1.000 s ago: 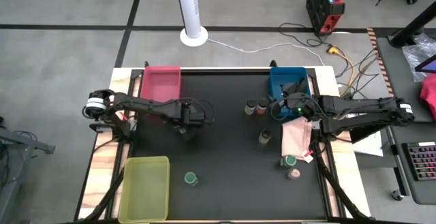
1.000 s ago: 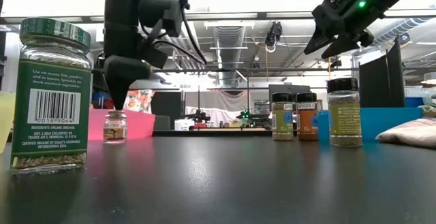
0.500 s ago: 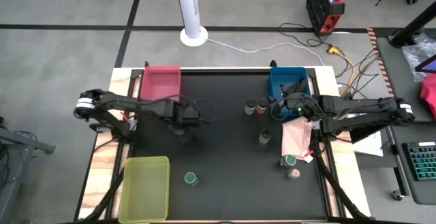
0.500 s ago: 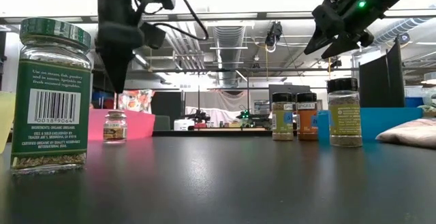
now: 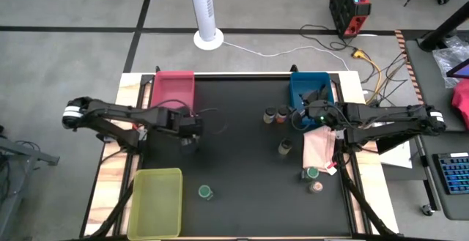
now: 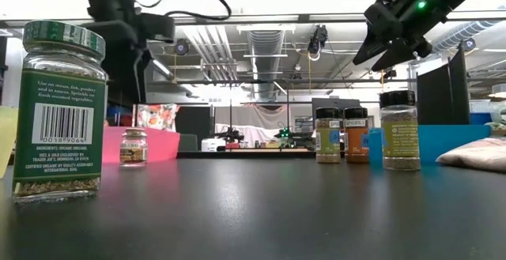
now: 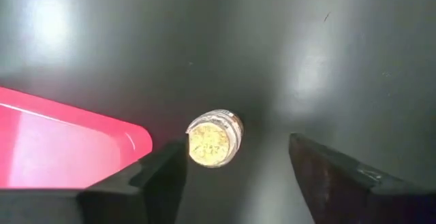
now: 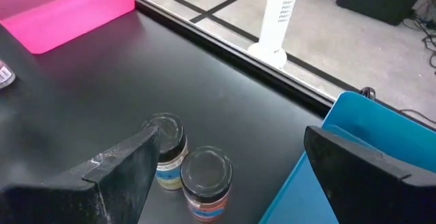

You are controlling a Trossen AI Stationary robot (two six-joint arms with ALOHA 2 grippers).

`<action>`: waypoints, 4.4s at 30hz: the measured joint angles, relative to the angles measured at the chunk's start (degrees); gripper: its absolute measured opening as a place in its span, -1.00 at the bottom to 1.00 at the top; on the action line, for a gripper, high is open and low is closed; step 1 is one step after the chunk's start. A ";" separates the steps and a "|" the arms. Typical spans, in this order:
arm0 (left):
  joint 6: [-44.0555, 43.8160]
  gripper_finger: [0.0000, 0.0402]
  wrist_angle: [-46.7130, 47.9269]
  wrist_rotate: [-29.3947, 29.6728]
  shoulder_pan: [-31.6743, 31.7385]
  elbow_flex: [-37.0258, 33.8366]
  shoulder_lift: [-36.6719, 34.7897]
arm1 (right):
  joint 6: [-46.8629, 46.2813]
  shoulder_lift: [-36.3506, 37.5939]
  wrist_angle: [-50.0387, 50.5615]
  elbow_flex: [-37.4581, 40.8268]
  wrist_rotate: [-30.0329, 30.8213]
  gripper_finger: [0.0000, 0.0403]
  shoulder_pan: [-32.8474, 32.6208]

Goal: Sort spices by type
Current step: Put the top brown seasoning into the pink bin

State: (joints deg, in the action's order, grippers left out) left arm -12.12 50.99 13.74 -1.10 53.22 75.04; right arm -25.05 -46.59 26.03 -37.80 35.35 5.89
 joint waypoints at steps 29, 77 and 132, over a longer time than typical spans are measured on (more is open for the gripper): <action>0.71 0.28 -15.20 5.31 0.09 -13.25 -1.31 | -0.02 -0.02 0.63 0.61 0.09 0.76 0.00; 2.01 -0.30 1.32 9.18 -2.22 4.97 1.29 | -0.45 -0.02 0.77 0.96 0.04 0.76 0.02; -2.92 -0.30 -11.22 16.83 48.11 0.21 6.82 | -0.47 -0.02 0.71 1.73 0.16 0.76 0.02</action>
State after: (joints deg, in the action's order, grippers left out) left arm -15.04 39.77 30.57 47.00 53.43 81.86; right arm -25.52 -46.61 26.74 -36.07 35.51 5.91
